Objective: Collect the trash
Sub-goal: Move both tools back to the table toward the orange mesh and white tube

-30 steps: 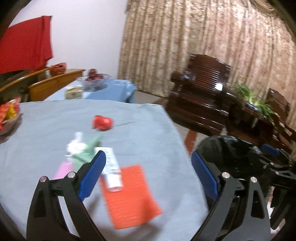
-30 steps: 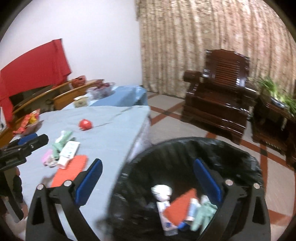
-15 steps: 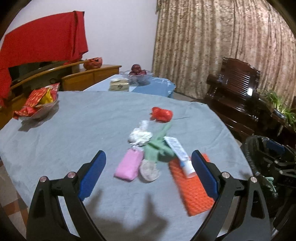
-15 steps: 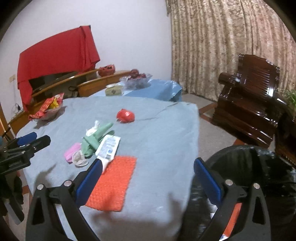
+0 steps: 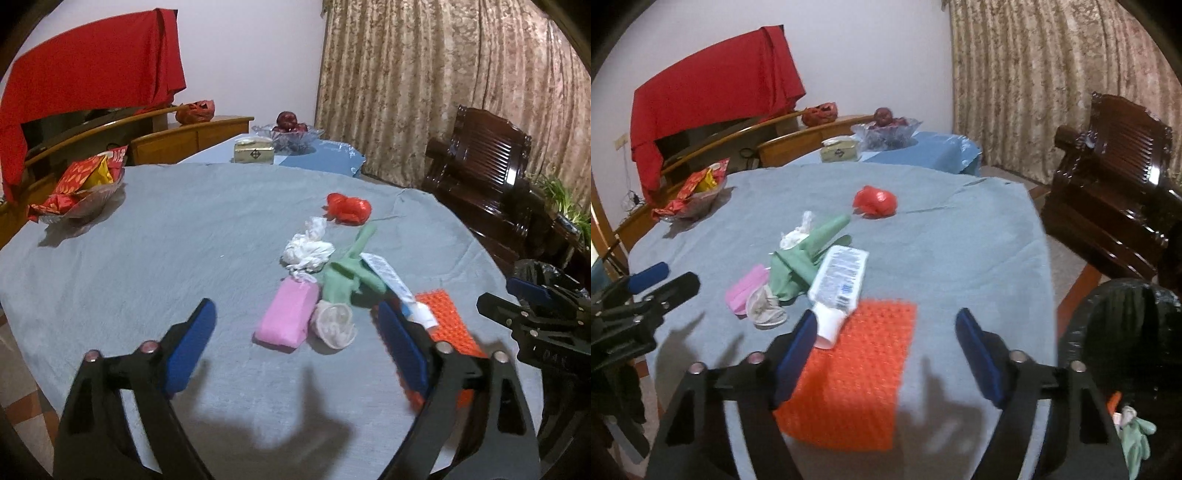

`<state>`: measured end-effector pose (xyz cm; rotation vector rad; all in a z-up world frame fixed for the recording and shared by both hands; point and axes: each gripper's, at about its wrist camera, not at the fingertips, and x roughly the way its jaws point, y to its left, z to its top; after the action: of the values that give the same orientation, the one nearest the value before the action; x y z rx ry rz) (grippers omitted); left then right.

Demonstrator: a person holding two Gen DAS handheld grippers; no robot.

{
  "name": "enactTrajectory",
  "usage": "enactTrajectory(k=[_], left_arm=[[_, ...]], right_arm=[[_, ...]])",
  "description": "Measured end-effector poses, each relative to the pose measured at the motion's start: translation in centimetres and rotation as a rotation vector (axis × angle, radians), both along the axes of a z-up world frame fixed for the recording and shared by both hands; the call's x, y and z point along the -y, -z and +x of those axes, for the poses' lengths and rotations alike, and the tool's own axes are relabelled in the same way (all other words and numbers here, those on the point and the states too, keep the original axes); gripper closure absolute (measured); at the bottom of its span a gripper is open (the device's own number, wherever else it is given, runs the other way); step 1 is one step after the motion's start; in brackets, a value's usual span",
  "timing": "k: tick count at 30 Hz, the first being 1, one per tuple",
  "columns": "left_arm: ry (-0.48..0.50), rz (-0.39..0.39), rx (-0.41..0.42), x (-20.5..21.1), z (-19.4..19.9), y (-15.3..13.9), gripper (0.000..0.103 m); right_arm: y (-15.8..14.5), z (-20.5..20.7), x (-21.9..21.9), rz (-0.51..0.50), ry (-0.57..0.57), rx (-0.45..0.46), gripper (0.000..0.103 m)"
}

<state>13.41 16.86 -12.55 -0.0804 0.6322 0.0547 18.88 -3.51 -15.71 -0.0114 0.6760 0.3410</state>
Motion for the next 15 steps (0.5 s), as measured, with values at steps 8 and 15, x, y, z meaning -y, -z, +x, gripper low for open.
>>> enactTrajectory(k=[8, 15], left_arm=[[-0.026, -0.003, -0.052, -2.1, 2.1, 2.1, 0.027], [-0.037, -0.027, -0.098, -3.0, 3.8, 4.1, 0.03]], right_arm=[[1.5, 1.6, -4.2, -0.015, -0.064, -0.052, 0.05], [2.8, 2.7, -5.6, -0.047, -0.07, -0.09, 0.055]])
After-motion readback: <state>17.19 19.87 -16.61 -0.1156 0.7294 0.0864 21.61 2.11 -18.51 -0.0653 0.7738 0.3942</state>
